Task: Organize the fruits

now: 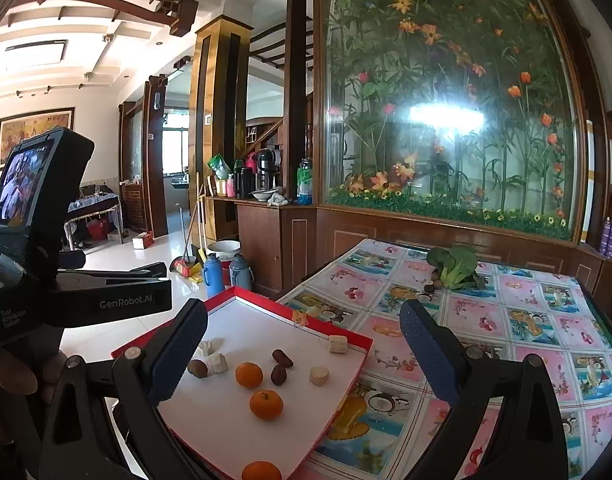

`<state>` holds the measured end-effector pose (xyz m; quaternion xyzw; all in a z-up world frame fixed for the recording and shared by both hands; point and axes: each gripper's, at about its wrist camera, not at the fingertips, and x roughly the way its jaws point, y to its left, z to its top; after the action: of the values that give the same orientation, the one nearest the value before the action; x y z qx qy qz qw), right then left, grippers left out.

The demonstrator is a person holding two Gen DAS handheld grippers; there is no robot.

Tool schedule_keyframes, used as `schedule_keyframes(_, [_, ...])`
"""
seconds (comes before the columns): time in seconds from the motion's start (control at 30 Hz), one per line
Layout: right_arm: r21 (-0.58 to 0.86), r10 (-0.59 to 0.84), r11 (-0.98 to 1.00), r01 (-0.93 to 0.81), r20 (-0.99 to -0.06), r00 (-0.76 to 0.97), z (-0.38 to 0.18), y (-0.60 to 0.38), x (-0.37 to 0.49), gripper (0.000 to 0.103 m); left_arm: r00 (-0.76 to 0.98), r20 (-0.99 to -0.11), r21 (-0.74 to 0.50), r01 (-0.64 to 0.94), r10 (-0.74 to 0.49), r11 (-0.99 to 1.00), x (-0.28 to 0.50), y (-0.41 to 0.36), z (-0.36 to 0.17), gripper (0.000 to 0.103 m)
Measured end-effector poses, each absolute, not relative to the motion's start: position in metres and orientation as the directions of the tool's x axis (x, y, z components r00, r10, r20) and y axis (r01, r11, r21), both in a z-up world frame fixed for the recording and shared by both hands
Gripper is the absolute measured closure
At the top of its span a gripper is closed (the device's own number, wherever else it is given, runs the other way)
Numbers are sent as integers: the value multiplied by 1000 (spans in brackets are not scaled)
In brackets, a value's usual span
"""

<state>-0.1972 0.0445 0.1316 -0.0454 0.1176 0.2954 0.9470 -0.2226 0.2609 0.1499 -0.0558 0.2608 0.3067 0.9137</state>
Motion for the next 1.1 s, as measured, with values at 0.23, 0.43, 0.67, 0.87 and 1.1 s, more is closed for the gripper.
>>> schedule_keyframes(0.23, [3, 538, 831, -556, -260, 802, 133, 45, -191, 6, 680, -514, 55, -582, 522, 812, -224, 261, 150, 0])
schedule_keyframes(0.43, [-2, 529, 836, -549, -267, 806, 133, 52, -189, 6, 695, -502, 40, -576, 515, 817, -228, 266, 151, 0])
schedule_keyframes(0.67, [-13, 525, 837, -547, -268, 808, 134, 65, -189, 6, 705, -490, 30, -575, 513, 818, -231, 276, 155, 0])
schedule_keyframes(0.87, [-15, 522, 837, -546, -275, 807, 135, 70, -188, 6, 712, -494, 25, -562, 498, 827, -230, 282, 154, 0])
schedule_keyframes(1.1, [-20, 516, 839, -543, -282, 809, 133, 75, -186, 6, 723, -490, 19, -549, 486, 836, -235, 287, 153, 0])
